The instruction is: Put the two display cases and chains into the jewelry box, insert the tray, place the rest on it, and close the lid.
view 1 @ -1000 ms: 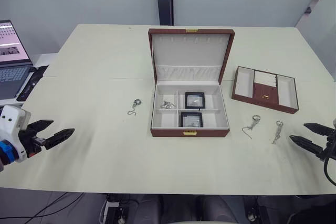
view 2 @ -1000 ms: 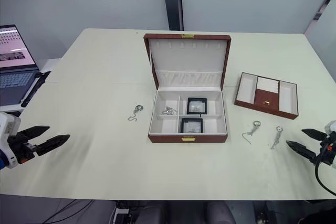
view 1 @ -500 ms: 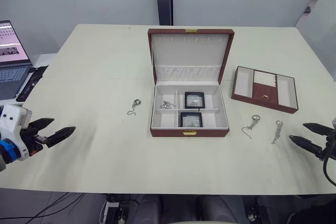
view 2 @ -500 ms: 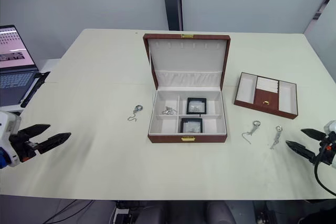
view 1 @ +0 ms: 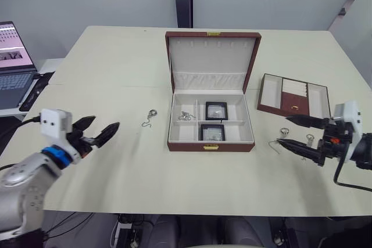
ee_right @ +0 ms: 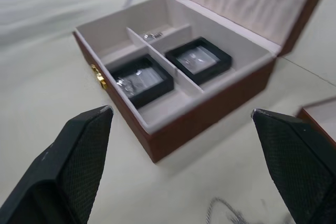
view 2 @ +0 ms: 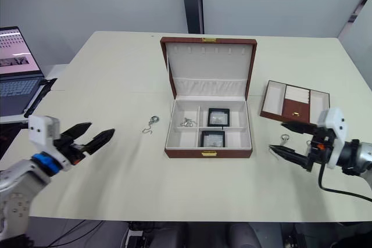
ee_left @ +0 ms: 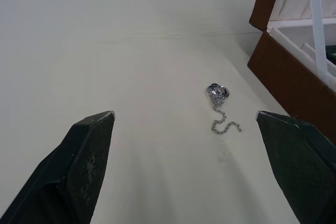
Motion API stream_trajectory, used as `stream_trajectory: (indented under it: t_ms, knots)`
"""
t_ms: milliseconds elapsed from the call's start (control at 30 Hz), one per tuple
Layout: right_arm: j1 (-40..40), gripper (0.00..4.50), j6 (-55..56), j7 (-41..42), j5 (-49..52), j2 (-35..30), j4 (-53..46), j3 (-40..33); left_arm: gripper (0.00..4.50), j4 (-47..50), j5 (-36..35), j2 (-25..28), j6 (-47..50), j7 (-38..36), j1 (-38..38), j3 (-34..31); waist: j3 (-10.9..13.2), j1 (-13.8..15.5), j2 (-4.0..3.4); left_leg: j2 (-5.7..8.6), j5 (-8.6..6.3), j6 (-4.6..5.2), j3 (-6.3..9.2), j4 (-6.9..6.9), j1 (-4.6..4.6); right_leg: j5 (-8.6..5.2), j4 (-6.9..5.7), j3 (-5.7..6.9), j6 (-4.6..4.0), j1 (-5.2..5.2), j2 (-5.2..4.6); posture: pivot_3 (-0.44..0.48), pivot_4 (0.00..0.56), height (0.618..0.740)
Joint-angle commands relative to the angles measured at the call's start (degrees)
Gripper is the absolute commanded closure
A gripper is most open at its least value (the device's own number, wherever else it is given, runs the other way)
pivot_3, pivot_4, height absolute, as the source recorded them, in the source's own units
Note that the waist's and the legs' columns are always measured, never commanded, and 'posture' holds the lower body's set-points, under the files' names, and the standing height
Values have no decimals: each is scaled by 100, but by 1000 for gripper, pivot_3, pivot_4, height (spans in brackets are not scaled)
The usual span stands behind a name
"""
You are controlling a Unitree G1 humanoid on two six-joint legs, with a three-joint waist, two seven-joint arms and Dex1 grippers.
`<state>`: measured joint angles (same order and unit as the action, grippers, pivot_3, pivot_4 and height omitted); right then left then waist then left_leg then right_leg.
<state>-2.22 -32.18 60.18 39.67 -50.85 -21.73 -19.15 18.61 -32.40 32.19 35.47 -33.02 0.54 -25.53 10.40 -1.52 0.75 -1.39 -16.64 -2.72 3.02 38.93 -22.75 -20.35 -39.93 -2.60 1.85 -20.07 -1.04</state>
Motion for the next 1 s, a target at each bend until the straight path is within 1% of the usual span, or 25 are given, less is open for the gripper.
stream_trajectory:
  t_ms: [33,100,167,300,400,600,867,1000]
  knots:
    - [-292,0,-131,-130,202,22,-396,173,25,322,249,-487,-239,642,-224,436,0,9,3,0,0,0,1,2,-1,0,0,1,0,0,0,0,150,740]
    - [-462,0,-198,-196,242,41,-517,311,25,329,434,-861,-344,994,-410,739,-1,13,5,-1,0,0,5,2,-2,0,0,3,0,0,1,0,150,740]
    - [-588,0,-238,-251,264,62,-599,420,25,191,722,-1111,-417,1325,-605,1008,-2,15,6,0,0,0,5,3,-2,0,-1,4,0,0,1,0,150,740]
    - [-728,0,-325,-361,330,93,-687,531,25,-158,1291,-1379,-557,1807,-845,1444,-2,17,6,2,0,0,1,3,-1,0,0,7,0,0,2,0,150,740]
    - [-747,0,-348,-413,327,121,-723,572,25,-493,1522,-1576,-658,2098,-982,1547,-2,12,6,1,0,0,-2,3,0,0,-2,9,0,-2,3,0,150,740]
    - [-718,0,-408,-496,387,138,-840,568,25,-878,1764,-1669,-657,2167,-1094,1755,-2,17,6,1,0,0,-1,3,-2,0,-2,11,0,-3,4,0,150,740]
    - [-714,0,-466,-569,439,142,-927,559,25,-1313,1897,-1689,-638,2195,-1257,1780,-2,25,5,2,1,0,-1,4,0,0,-3,14,0,-1,3,0,150,740]
    - [-696,0,-457,-584,453,144,-932,569,25,-1346,1917,-1711,-633,2176,-1258,1811,-3,24,5,2,1,0,-1,3,1,0,-3,13,0,-1,3,0,150,740]
